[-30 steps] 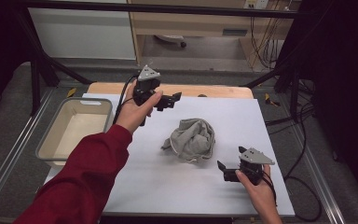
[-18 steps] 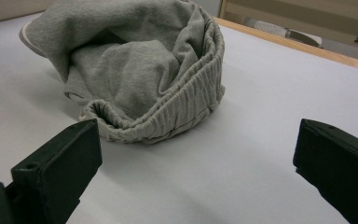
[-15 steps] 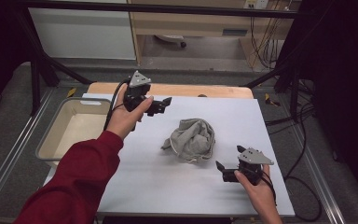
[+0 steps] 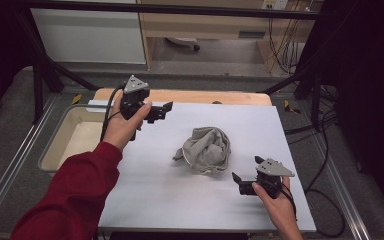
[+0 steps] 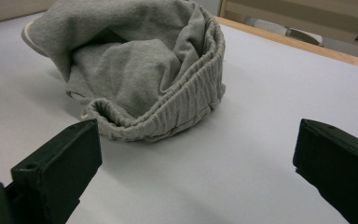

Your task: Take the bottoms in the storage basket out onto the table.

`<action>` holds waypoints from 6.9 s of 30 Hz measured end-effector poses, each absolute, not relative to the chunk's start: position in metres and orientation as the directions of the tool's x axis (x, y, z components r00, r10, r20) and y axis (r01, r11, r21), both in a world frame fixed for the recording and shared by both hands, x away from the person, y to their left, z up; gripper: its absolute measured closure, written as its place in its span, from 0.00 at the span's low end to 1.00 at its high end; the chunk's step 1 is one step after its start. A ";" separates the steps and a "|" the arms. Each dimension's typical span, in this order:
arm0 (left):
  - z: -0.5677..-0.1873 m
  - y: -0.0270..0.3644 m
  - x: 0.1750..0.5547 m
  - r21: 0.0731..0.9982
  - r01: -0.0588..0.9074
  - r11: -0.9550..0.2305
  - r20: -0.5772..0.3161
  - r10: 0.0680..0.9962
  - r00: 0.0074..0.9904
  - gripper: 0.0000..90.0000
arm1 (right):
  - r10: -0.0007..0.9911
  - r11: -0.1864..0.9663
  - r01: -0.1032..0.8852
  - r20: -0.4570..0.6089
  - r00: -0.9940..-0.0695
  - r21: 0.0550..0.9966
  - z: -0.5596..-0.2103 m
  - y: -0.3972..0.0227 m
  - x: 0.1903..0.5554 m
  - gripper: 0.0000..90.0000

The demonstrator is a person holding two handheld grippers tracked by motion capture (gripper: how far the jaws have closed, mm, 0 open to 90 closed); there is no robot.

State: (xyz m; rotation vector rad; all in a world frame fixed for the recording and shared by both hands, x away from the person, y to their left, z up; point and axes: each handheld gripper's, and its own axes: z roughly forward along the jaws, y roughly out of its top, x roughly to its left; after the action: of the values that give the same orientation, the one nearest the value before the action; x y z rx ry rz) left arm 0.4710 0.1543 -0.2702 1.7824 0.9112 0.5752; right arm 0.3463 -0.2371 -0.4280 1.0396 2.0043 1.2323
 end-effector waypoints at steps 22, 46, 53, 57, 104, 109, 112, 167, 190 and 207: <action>-0.254 0.194 0.461 0.942 0.314 -0.118 -0.091 0.811 0.578 0.07 | 0.835 0.232 0.327 -0.015 -0.551 0.916 -0.429 -0.237 0.348 0.02; -0.261 0.240 0.415 0.934 0.337 -0.117 -0.079 0.854 0.515 0.07 | 0.847 0.235 0.345 -0.017 -0.531 0.909 -0.431 -0.240 0.349 0.02; -0.274 0.239 0.404 0.931 0.343 -0.127 -0.074 0.854 0.516 0.07 | 0.846 0.246 0.343 -0.029 -0.532 0.907 -0.430 -0.241 0.345 0.02; -0.280 0.242 0.398 0.931 0.341 -0.129 -0.069 0.856 0.512 0.07 | 0.846 0.249 0.342 -0.032 -0.532 0.906 -0.431 -0.241 0.345 0.02; -0.329 0.284 0.330 0.929 0.335 -0.157 -0.012 0.893 0.450 0.06 | 0.835 0.258 0.353 -0.023 -0.550 0.899 -0.434 -0.240 0.346 0.02; -0.331 0.283 0.329 0.928 0.337 -0.158 -0.009 0.896 0.444 0.06 | 0.825 0.268 0.361 -0.019 -0.565 0.893 -0.437 -0.238 0.347 0.02; -0.335 0.283 0.330 0.924 0.350 -0.155 -0.017 0.896 0.443 0.06 | 0.822 0.272 0.365 -0.018 -0.569 0.890 -0.437 -0.238 0.348 0.02; -0.391 0.294 0.329 0.881 0.410 -0.238 -0.006 0.859 0.512 0.07 | 0.803 0.306 0.389 -0.016 -0.596 0.869 -0.444 -0.236 0.348 0.02; -0.409 0.297 0.336 0.839 0.451 -0.304 0.038 0.860 0.508 0.08 | 0.792 0.324 0.397 -0.017 -0.610 0.859 -0.446 -0.233 0.348 0.02; -0.414 0.292 0.337 0.824 0.447 -0.348 0.066 0.843 0.534 0.08 | 0.786 0.338 0.400 -0.022 -0.617 0.852 -0.448 -0.232 0.348 0.02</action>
State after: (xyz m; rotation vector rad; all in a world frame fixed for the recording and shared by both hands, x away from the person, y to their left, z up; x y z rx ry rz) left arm 0.3367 0.2920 -0.4137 1.9823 1.0457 0.6360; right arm 0.3480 -0.2317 -0.4476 1.0409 2.1747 1.2015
